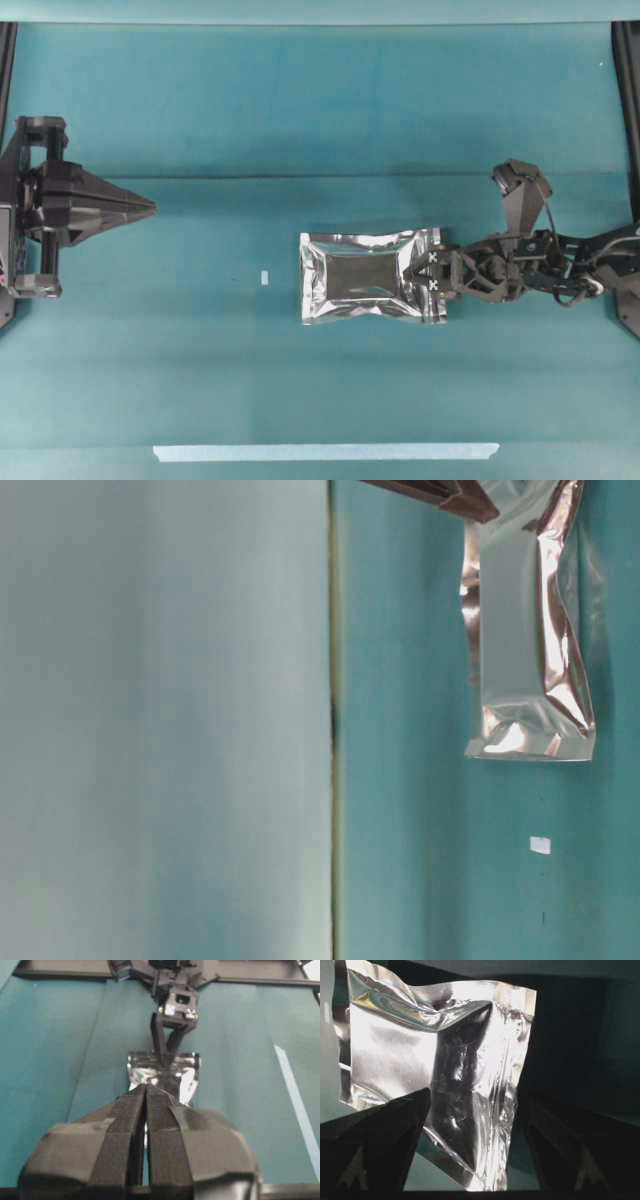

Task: Hand over the silver zip bag and make it stand upright.
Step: 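Close the right gripper on the bag's right edge, then lift the bag with the right gripper and swing it toward the left arm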

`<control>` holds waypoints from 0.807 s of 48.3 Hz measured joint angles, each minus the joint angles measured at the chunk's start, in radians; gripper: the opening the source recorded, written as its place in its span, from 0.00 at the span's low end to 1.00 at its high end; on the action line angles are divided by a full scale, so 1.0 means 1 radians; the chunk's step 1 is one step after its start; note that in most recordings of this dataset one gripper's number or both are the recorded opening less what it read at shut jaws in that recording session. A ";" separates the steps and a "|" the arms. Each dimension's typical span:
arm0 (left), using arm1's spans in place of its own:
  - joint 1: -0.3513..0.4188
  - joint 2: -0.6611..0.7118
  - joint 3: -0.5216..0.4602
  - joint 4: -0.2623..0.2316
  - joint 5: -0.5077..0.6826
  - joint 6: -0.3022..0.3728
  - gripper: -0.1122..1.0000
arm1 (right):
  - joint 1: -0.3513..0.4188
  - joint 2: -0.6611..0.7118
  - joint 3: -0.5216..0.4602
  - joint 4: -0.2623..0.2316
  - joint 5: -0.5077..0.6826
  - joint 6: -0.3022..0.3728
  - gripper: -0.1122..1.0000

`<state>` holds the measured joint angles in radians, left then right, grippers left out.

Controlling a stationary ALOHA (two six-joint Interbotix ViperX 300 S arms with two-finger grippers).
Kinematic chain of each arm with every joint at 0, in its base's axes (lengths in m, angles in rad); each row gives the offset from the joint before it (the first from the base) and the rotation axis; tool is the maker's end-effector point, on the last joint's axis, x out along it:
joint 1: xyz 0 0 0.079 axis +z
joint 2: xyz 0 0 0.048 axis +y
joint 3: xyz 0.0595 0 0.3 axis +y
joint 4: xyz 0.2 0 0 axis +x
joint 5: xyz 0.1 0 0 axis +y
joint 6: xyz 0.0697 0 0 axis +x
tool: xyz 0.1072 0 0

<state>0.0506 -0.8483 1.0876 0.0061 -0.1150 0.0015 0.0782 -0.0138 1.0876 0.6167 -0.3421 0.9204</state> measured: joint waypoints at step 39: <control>0.000 -0.002 0.000 0.000 0.002 -0.008 0.09 | -0.034 0.005 -0.028 -0.014 0.091 -0.011 0.11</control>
<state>0.0506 -0.8498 1.0876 0.0061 -0.1135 -0.0061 0.0445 -0.0092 1.0600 0.6029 -0.2516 0.9097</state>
